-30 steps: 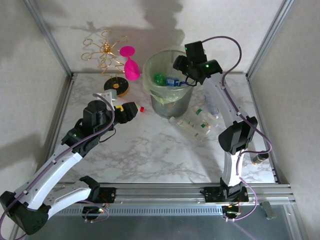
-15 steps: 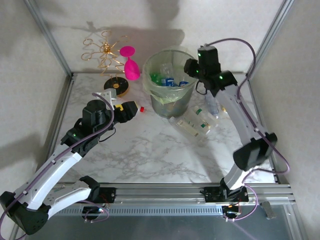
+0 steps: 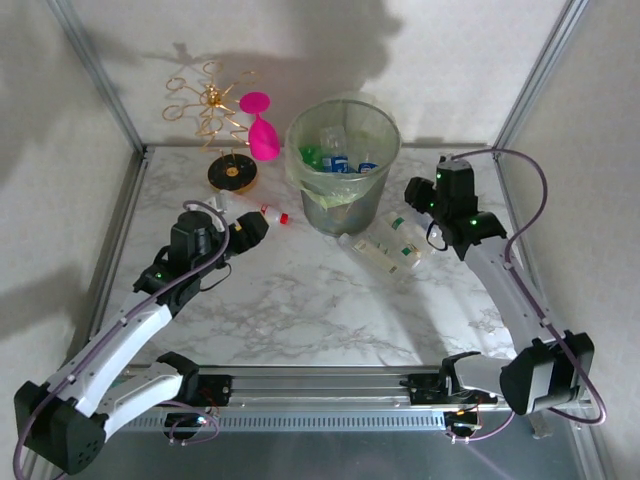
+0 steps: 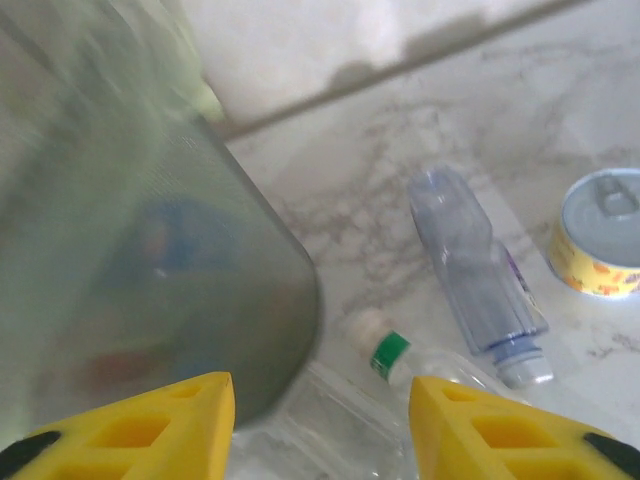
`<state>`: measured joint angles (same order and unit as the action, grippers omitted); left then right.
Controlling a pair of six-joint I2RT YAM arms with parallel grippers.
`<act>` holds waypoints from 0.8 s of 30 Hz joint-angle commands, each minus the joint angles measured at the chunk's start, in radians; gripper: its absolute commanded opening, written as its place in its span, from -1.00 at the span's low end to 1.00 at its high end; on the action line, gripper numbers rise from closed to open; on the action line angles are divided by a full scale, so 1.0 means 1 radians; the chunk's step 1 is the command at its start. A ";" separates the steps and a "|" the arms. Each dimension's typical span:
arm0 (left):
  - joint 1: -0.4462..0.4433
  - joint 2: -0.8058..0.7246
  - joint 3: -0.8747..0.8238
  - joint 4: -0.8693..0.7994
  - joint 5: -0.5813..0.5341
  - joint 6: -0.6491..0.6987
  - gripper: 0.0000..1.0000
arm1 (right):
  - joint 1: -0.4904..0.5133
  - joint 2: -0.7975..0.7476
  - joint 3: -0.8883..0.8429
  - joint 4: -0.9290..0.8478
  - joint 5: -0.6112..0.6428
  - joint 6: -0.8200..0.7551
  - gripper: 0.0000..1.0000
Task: Put the plastic bottles in the bin
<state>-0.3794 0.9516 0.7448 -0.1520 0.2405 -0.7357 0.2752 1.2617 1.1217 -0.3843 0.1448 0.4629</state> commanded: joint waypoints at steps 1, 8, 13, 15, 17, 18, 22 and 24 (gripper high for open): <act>0.030 0.012 -0.062 0.065 0.101 -0.069 0.54 | -0.008 0.052 -0.031 0.027 0.009 -0.041 0.01; 0.036 -0.006 -0.073 0.054 0.101 -0.035 0.55 | -0.008 0.178 -0.052 0.021 0.045 -0.070 0.20; 0.035 0.000 -0.080 0.069 0.108 -0.030 0.56 | -0.023 0.268 -0.030 0.040 0.039 -0.113 0.48; 0.035 0.007 -0.082 0.074 0.104 -0.027 0.56 | -0.033 0.307 -0.016 0.056 0.016 -0.125 0.54; 0.036 0.013 -0.081 0.078 0.109 -0.030 0.55 | -0.059 0.342 -0.013 0.084 -0.014 -0.134 0.58; 0.035 0.016 -0.080 0.081 0.114 -0.030 0.55 | -0.079 0.363 -0.009 0.093 -0.042 -0.132 0.58; 0.036 0.016 -0.073 0.073 0.120 -0.021 0.55 | -0.108 0.423 0.010 0.101 -0.104 -0.152 0.57; 0.036 0.013 -0.073 0.067 0.119 -0.013 0.55 | -0.108 0.444 0.021 0.088 -0.127 -0.168 0.58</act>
<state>-0.3515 0.9642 0.6670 -0.0975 0.3450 -0.7700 0.1635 1.6863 1.0985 -0.3126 0.0761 0.3313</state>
